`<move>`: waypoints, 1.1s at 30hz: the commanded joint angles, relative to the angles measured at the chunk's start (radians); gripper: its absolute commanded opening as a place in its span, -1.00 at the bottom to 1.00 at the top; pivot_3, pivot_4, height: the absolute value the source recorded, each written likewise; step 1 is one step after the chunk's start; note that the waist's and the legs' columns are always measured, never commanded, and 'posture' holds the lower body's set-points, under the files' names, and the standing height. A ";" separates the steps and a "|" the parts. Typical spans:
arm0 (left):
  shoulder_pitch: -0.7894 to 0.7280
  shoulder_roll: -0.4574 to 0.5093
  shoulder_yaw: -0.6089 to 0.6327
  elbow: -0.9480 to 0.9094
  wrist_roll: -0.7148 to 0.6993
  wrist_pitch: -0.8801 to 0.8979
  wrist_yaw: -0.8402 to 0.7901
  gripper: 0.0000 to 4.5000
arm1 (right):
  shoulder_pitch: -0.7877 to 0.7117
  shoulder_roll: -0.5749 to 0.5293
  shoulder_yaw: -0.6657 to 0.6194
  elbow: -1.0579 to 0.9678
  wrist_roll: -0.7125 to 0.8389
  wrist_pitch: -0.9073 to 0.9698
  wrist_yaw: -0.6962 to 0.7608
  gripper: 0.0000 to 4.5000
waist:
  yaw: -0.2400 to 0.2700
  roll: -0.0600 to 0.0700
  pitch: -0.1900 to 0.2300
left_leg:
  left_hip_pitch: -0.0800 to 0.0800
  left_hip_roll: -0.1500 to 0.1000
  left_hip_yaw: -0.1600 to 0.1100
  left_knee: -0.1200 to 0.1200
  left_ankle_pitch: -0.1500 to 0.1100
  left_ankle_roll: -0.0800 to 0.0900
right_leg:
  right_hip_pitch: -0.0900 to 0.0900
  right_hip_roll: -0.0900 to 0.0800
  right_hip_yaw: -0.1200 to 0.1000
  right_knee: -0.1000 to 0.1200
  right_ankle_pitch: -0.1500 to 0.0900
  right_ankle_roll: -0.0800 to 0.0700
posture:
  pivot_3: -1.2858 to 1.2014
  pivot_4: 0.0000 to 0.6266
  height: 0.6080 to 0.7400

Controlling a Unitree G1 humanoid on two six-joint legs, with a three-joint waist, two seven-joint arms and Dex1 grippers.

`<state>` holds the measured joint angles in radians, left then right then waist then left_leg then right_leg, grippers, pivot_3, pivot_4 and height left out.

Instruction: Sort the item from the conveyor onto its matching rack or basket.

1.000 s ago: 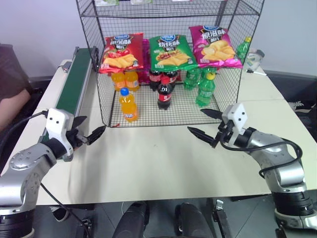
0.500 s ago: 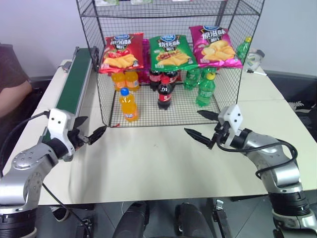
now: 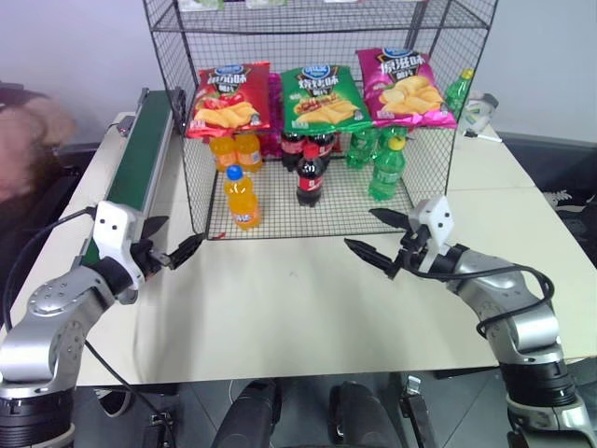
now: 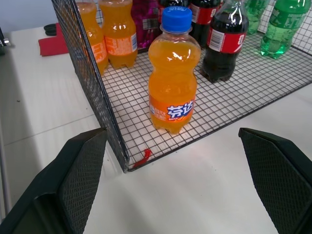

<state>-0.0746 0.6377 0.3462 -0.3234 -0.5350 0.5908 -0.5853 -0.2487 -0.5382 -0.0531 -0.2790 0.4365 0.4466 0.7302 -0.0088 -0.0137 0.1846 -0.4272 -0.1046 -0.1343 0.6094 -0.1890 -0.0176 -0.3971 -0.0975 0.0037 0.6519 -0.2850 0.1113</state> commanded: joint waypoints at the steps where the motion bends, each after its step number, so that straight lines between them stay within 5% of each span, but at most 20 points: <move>1: 0.014 0.004 0.032 -0.029 -0.009 -0.008 0.007 1.00 | 0.003 0.009 -0.007 -0.051 -0.003 -0.018 -0.022 1.00 | 0.000 0.000 0.000 | 0.000 0.000 0.000 0.000 0.000 0.000 | 0.000 0.000 0.000 0.000 0.000 0.000 | 0.03 -0.52 1.00; 33: -0.021 -0.024 0.046 0.035 0.013 -0.055 0.056 1.00 | -0.090 0.057 0.021 0.060 -0.091 -0.126 -0.075 1.00 | -0.001 0.000 0.000 | 0.000 0.000 0.000 -0.001 0.000 0.000 | 0.000 0.000 0.000 0.000 0.000 0.000 | 0.03 -0.52 1.00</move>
<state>-0.0852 0.6129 0.3677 -0.2815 -0.5316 0.5635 -0.5378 -0.3170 -0.4882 -0.0243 -0.2068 0.3472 0.3500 0.6537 -0.0095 -0.0136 0.1847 -0.4272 -0.1047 -0.1342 0.6088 -0.1889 -0.0176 -0.3973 -0.0973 0.0036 0.6517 -0.2849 0.1116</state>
